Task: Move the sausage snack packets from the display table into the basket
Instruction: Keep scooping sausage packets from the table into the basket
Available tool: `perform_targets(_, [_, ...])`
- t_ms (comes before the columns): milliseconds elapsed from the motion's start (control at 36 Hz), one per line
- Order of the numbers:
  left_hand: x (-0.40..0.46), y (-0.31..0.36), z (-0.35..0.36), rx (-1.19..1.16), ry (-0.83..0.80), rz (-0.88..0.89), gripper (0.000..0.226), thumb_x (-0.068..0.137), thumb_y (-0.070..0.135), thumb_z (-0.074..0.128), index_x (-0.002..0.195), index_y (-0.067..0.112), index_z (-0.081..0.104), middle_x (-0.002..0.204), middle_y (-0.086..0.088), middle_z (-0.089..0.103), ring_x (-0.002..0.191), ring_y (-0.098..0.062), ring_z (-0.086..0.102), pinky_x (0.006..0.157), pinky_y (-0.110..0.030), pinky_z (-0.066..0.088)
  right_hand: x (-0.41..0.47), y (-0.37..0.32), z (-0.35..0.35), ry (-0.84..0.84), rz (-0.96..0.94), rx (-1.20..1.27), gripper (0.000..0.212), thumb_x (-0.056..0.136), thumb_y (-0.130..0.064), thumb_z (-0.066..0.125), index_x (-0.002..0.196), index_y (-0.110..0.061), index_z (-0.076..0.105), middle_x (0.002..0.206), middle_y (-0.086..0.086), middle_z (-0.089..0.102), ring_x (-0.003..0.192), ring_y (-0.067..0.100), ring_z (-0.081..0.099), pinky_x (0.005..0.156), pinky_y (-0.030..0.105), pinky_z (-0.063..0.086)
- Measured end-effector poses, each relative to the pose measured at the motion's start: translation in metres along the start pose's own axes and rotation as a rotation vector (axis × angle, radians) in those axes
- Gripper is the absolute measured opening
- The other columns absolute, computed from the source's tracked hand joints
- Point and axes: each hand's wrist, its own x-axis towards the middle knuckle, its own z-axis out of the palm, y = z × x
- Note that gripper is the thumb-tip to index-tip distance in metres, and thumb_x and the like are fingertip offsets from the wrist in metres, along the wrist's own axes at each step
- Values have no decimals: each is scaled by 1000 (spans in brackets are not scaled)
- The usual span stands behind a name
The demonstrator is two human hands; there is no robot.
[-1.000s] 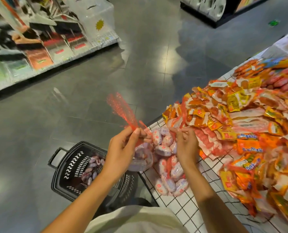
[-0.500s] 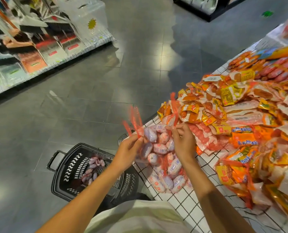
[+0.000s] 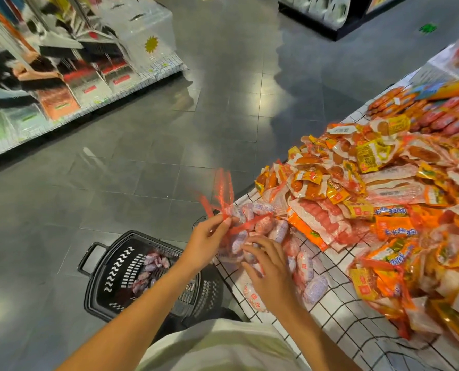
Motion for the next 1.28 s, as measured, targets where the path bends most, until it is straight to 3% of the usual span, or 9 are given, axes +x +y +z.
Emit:
perform_targets(222, [-18, -44, -13, 357, -60, 85, 67, 97, 42, 60, 155, 39, 28, 166, 12, 17, 153, -6, 12, 122, -31, 17, 6, 13, 3, -59, 230, -77, 43, 84, -13, 81, 126, -12, 70, 139, -2, 58, 136, 15, 43, 110, 41, 45])
perform_targets(333, [-20, -62, -3, 398, -165, 132, 81, 98, 35, 62, 159, 40, 7, 166, 19, -14, 152, 6, -2, 113, -10, 20, 5, 9, -3, -54, 254, -45, 44, 84, -14, 82, 126, -10, 69, 138, 0, 57, 132, 1, 35, 114, 14, 27])
perform_targets(417, [-13, -68, 11, 533, -129, 166, 82, 99, 38, 59, 160, 34, 5, 166, 8, -23, 156, -11, 1, 121, -33, 28, 1, 9, -9, -95, 231, -23, 49, 88, -15, 78, 135, -14, 63, 141, -14, 45, 136, -10, 26, 113, 4, 17])
perform_targets(500, [-3, -70, 17, 691, -136, 169, 83, 99, 45, 55, 158, 43, -3, 166, -2, -23, 156, -29, 3, 123, -54, 21, -8, 11, -16, -63, 180, -4, 49, 92, -19, 74, 139, -23, 60, 149, -18, 44, 143, 0, 33, 116, 23, 33])
perform_targets(611, [1, -73, 6, 669, -155, 187, 85, 93, 64, 51, 157, 41, 1, 163, 12, -22, 154, -20, 4, 125, -47, 16, -19, 11, -22, 0, 158, 59, 50, 95, -16, 70, 142, -29, 57, 150, -18, 48, 141, 16, 44, 111, 39, 45])
perform_targets(833, [-29, -79, -16, 553, -125, 213, 79, 98, 46, 59, 160, 25, 16, 168, 1, 10, 156, -19, 10, 124, -52, 23, -31, -10, -19, 93, -16, 82, 27, 90, -9, 72, 117, -10, 73, 120, -6, 69, 116, 15, 65, 95, 41, 56])
perform_targets(1028, [-71, -80, -44, 581, -82, 119, 67, 100, 41, 56, 158, 26, 25, 166, 3, 19, 155, -16, 13, 125, -46, 20, -34, -37, 15, -115, -120, 157, 26, 98, -22, 64, 123, -24, 70, 126, -20, 65, 120, -2, 59, 102, 20, 48])
perform_targets(1139, [-104, -85, -71, 596, 37, 20, 63, 101, 33, 59, 156, 21, 31, 166, 3, 19, 155, -14, 12, 127, -35, 13, -26, -55, 48, -408, -69, 157, 35, 103, -43, 50, 136, -53, 48, 139, -37, 48, 129, -10, 48, 108, 10, 35])
perform_targets(1278, [-156, -94, -114, 580, 280, -133, 59, 100, 26, 60, 154, 15, 36, 163, 1, 25, 153, -16, 18, 126, -32, 14, -9, -75, 99, -703, -17, 156, 48, 99, -39, 59, 145, -42, 46, 148, -26, 44, 136, -7, 39, 115, 22, 35])
